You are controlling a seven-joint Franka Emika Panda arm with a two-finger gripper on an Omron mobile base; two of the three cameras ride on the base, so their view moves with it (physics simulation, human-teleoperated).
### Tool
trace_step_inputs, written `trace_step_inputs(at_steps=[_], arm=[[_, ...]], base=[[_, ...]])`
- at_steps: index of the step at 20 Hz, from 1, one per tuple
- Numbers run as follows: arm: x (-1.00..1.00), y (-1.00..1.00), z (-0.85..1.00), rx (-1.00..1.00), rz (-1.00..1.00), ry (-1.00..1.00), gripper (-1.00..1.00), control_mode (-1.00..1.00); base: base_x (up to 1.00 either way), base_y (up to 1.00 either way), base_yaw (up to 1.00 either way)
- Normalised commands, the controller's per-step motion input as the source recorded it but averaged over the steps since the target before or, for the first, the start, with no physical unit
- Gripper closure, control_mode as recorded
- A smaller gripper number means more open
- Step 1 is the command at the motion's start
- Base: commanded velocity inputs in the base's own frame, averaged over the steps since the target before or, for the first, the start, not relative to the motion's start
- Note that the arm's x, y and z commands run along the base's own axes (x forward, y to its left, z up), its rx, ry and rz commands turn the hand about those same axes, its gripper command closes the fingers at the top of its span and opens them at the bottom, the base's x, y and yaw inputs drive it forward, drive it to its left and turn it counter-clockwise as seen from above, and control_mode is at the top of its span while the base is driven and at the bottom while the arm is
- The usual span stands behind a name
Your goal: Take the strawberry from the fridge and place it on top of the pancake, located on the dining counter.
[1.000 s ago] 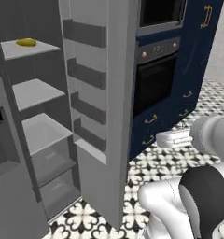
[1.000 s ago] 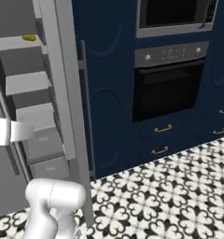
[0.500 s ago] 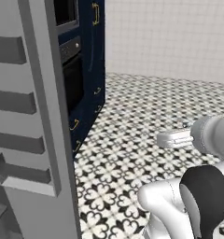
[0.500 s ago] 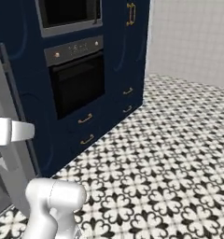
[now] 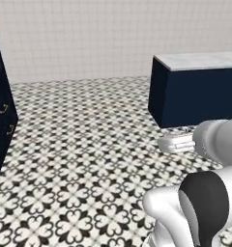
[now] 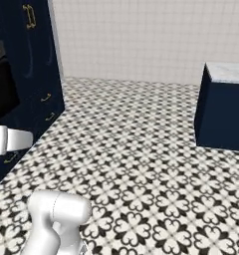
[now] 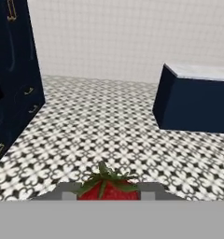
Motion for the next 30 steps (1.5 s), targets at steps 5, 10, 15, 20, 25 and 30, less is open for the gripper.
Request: trace_step_inputs(at_steps=[5, 10, 15, 20, 25, 30], arm=[[0.0, 0.0, 0.0, 0.0, 0.0, 0.0, 1.0, 1.0], [0.0, 0.0, 0.0, 0.0, 0.0, 0.0, 1.0, 1.0], [0.0, 0.0, 0.0, 0.0, 0.0, 0.0, 1.0, 1.0], [0.0, 0.0, 0.0, 0.0, 0.0, 0.0, 1.0, 1.0], [0.0, 0.0, 0.0, 0.0, 0.0, 0.0, 1.0, 1.0], [0.0, 0.0, 0.0, 0.0, 0.0, 0.0, 1.0, 1.0]], base=[[0.66, -0.95, -0.45], [0.91, -0.26, -0.09], [1.0, 0.17, 0.1], [1.0, 0.28, 0.07], [1.0, 0.26, 0.0], [1.0, 0.34, -0.01]])
